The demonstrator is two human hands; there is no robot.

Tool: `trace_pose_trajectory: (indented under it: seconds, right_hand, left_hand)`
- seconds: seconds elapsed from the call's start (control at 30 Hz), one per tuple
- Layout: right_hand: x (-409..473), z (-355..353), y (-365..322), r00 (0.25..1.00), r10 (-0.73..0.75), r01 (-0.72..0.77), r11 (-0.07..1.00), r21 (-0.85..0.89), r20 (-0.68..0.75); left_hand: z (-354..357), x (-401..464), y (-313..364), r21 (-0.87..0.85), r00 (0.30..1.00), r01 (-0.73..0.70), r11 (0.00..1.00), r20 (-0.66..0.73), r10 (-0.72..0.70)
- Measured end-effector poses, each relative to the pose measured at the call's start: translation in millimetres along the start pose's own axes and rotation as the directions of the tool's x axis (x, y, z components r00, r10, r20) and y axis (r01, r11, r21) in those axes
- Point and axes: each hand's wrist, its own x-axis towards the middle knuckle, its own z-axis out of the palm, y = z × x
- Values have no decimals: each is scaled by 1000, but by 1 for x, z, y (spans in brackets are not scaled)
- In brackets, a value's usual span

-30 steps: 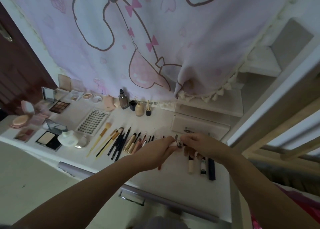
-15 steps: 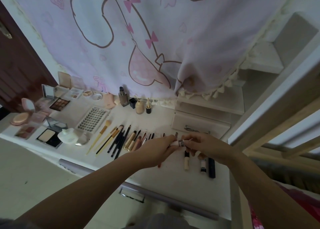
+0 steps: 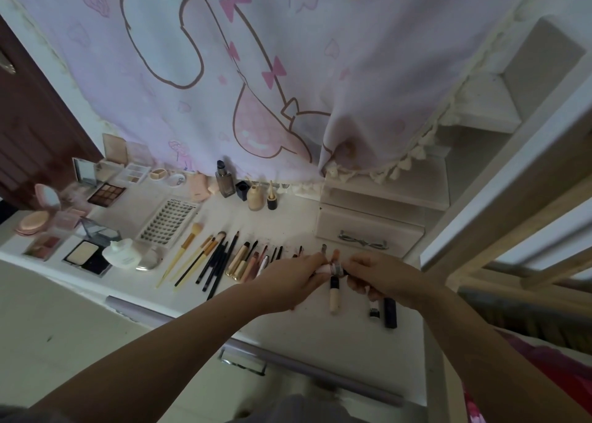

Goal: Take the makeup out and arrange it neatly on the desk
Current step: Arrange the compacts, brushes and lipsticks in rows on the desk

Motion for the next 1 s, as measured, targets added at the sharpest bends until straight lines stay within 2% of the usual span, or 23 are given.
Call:
trace_pose_trajectory:
  seconds: [0.13,0.37,0.6,0.7,0.8,0.9,1.0]
  right_hand:
    - [-1,-1,0,999,36,-39,996,79,39]
    - [2,-1,1,997,55,-59,996,72,56]
    - [-1,-16,11,998,51,-54,995,-86,-27]
    - [-4,-30,22,988,130,-122,988,95,-87]
    - [-7,-30,36,978,174,-128,933,336,-112]
    - [-5,-17,52,984,157,-88,842,533,-86]
    - [0,1,68,982,176,-77,716,694,-73]
  left_hand:
    - [2,0,-3,-15,1000,5,1000,16,-5]
    - [7,0,-5,-3,1000,-12,1000,3,12]
    - [11,3,-24,3,1000,-28,1000,0,28]
    - [14,0,-43,-162,995,97,982,-22,-102]
    - [21,-3,-52,-317,976,198,928,-29,-218]
    - [34,-3,-40,-379,971,210,901,-29,-238]
    - [55,4,-23,-407,959,182,895,-130,-254]
